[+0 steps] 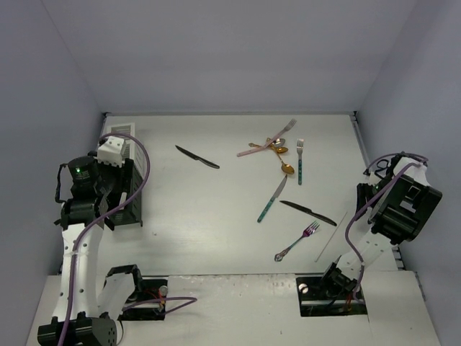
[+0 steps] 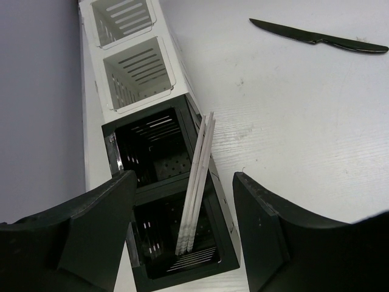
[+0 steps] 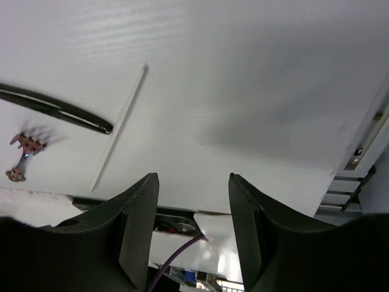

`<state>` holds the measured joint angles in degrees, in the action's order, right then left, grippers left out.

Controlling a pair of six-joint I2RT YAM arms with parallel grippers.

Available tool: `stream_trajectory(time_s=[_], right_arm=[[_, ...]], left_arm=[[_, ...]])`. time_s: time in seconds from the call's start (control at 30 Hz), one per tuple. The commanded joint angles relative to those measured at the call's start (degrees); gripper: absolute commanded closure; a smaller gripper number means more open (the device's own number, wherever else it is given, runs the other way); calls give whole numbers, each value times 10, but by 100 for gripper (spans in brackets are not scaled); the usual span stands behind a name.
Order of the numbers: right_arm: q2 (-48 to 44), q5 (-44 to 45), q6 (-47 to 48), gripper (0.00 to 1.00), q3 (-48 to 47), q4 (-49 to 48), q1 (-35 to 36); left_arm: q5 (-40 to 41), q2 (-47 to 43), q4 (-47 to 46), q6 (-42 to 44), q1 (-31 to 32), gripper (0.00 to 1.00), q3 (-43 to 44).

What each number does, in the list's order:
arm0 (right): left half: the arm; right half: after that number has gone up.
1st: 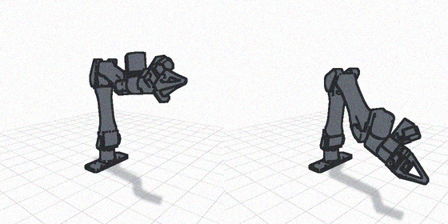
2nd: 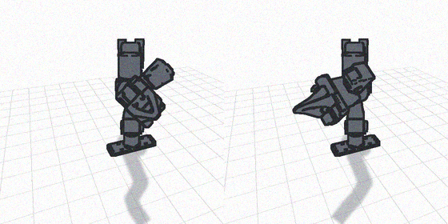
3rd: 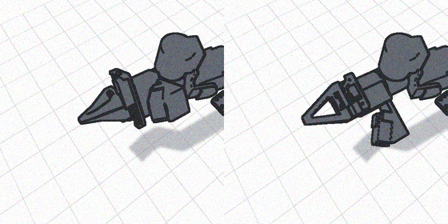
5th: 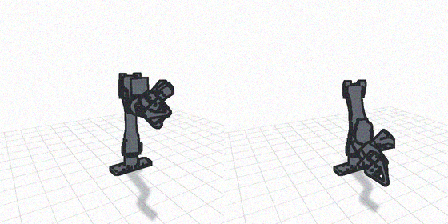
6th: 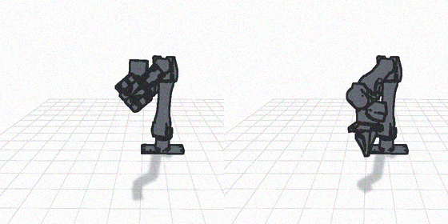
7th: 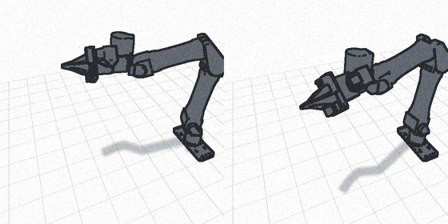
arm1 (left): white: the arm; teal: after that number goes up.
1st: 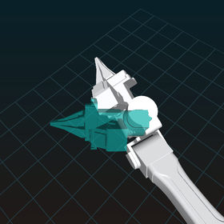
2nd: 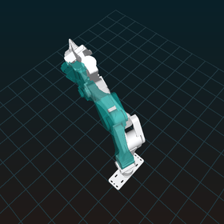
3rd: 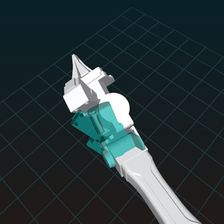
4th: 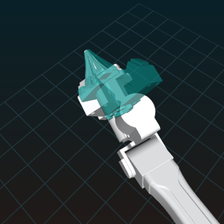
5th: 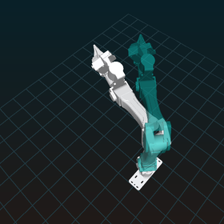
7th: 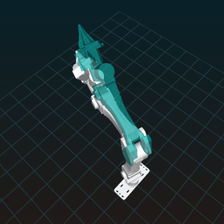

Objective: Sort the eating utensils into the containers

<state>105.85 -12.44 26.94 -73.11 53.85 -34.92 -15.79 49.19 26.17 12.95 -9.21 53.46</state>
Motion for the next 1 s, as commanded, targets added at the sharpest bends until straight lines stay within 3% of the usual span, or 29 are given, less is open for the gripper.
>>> stream_trajectory(time_s=[0.0, 0.33, 0.97], right_arm=[[17, 5, -40, 52, -43, 32, 17], [47, -15, -29, 53, -43, 34, 108], [136, 19, -55, 56, -51, 8, 108]], left_arm=[[-6, 3, -67, -4, 2, 39, -6], [-5, 23, -107, -7, 2, 39, -28], [4, 29, -116, -7, 1, 39, -33]])
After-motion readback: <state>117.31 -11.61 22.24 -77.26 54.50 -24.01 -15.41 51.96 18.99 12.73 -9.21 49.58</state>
